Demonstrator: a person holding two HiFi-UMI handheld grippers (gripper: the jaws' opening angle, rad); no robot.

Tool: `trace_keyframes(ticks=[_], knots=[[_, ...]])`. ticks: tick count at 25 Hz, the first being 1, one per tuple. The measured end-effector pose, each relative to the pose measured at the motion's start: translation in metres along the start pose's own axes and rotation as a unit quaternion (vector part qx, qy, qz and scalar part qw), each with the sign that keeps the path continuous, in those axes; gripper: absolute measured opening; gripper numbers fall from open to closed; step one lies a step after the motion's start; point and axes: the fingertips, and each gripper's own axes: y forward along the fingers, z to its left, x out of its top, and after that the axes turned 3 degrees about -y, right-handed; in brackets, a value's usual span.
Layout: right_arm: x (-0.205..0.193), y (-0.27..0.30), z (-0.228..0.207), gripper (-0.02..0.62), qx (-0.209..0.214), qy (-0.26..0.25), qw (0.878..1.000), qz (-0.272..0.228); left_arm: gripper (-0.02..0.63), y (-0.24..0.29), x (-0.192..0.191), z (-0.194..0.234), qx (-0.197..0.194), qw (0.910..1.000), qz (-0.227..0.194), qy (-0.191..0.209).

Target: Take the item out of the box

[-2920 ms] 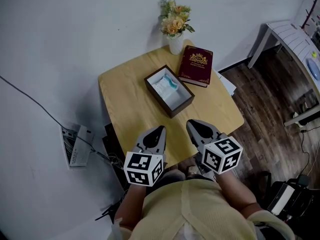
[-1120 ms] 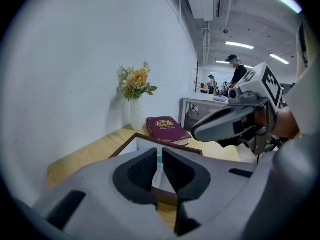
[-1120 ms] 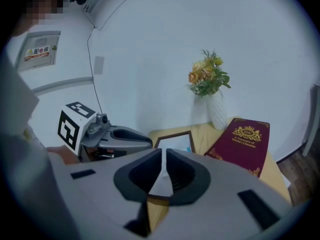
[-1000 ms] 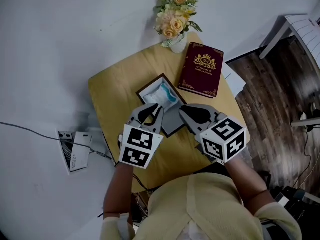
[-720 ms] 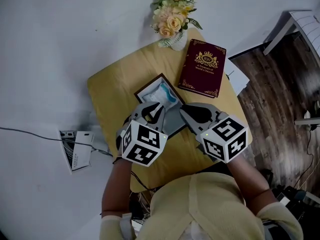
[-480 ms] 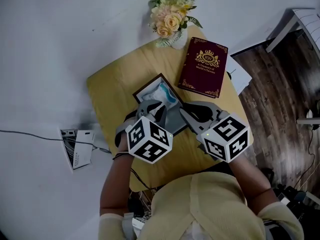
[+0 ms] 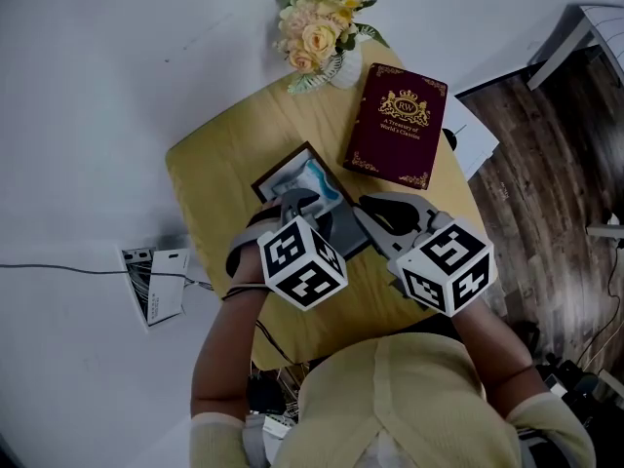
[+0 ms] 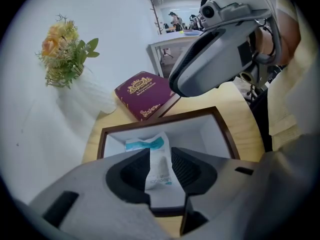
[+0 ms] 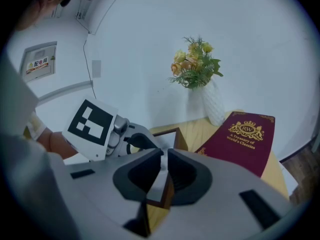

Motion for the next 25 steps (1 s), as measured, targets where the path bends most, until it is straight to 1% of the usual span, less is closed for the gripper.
trace_keyframes(ticks=[2, 4, 7, 9, 10, 13, 16, 21, 25], knots=[[0.000, -0.001, -0.002, 0.034, 0.002, 0.002, 1.000, -0.001, 0.152, 0.004, 0.003, -0.002, -0.005, 1.0000, 0.004, -0.004], [0.000, -0.001, -0.005, 0.034, 0.004, 0.005, 1.000, -0.001, 0.155, 0.009, 0.003, -0.002, -0.003, 0.9999, 0.014, -0.002], [-0.002, -0.003, -0.008, 0.034, 0.006, 0.010, 1.000, -0.001, 0.156, 0.016, -0.005, -0.003, -0.004, 0.9991, 0.041, 0.008], [-0.004, -0.003, -0.010, 0.034, 0.008, 0.012, 1.000, 0.000, 0.174, 0.021, -0.012, -0.005, -0.003, 0.9978, 0.063, 0.019], [-0.005, -0.003, -0.011, 0.034, 0.010, 0.014, 1.000, 0.001, 0.190, 0.024, -0.015, -0.005, 0.000, 0.9970, 0.073, 0.023], [-0.007, -0.002, -0.014, 0.034, 0.014, 0.019, 1.000, 0.002, 0.210, 0.029, -0.023, -0.001, 0.016, 0.9941, 0.103, 0.029], [-0.007, -0.002, -0.016, 0.034, 0.017, 0.022, 1.000, 0.001, 0.212, 0.030, -0.026, 0.001, 0.029, 0.9916, 0.123, 0.029], [-0.006, -0.001, -0.017, 0.034, 0.024, 0.023, 0.999, -0.001, 0.213, 0.034, -0.033, 0.002, 0.042, 0.9848, 0.161, 0.051], [-0.009, -0.001, -0.017, 0.034, 0.028, 0.025, 0.999, 0.002, 0.213, 0.036, -0.037, 0.004, 0.057, 0.9796, 0.182, 0.065]])
